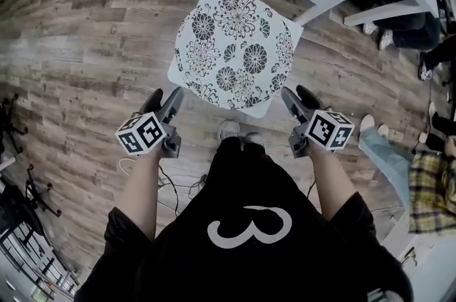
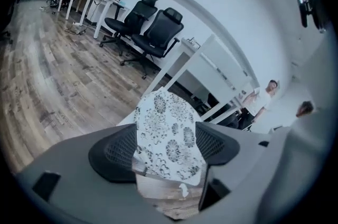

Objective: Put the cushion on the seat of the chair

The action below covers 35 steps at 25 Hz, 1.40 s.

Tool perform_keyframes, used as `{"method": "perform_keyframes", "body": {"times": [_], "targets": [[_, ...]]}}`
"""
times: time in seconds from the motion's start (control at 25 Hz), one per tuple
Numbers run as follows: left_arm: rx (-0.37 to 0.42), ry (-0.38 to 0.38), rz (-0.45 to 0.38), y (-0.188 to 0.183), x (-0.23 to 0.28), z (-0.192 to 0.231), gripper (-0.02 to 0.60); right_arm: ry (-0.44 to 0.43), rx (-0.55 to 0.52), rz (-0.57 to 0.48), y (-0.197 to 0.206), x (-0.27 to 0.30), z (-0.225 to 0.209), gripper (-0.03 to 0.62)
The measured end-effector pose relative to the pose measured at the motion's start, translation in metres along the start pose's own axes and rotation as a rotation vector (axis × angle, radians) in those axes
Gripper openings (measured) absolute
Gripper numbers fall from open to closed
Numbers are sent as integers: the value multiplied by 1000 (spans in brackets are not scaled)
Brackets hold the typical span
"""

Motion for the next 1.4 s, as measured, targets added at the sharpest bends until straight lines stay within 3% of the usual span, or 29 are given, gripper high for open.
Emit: {"method": "perform_keyframes", "body": {"times": [0.16,0.24,0.48,0.6,0.68,0.76,0.92,1.08,1.4], "targets": [[-39,185,2,0,-50,-67,336,-85,-14,-61,-32,-49,62,92],[-43,269,11,4,-76,-101,336,-173,-48,-83,-46,-75,94,47],[35,493,-63,-2,-164,-232,305,-569,-184,-12,-41,-181,186,9],[136,575,-148,1,-220,-300,160,-676,-314,-27,-39,-245,211,9],[203,606,-198,7,-256,-338,52,-730,-381,-49,-38,-286,221,9],[258,620,-239,16,-286,-372,19,-773,-433,-68,-35,-324,227,9],[354,646,-307,37,-337,-428,14,-834,-506,-97,-25,-387,234,9],[416,671,-304,62,-368,-466,14,-867,-507,-90,-13,-429,235,9],[465,643,-287,88,-388,-480,14,-885,-481,-109,-1,-457,236,8]]}}
Point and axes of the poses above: the fingertips, and each gripper's own axes: x forward along the fingers, z to its left, y out of its underside, the point moved 2 cm from there along -x, backward along the fingers, and after that the axes turned 7 degrees about -z, right-handed, at the moved point
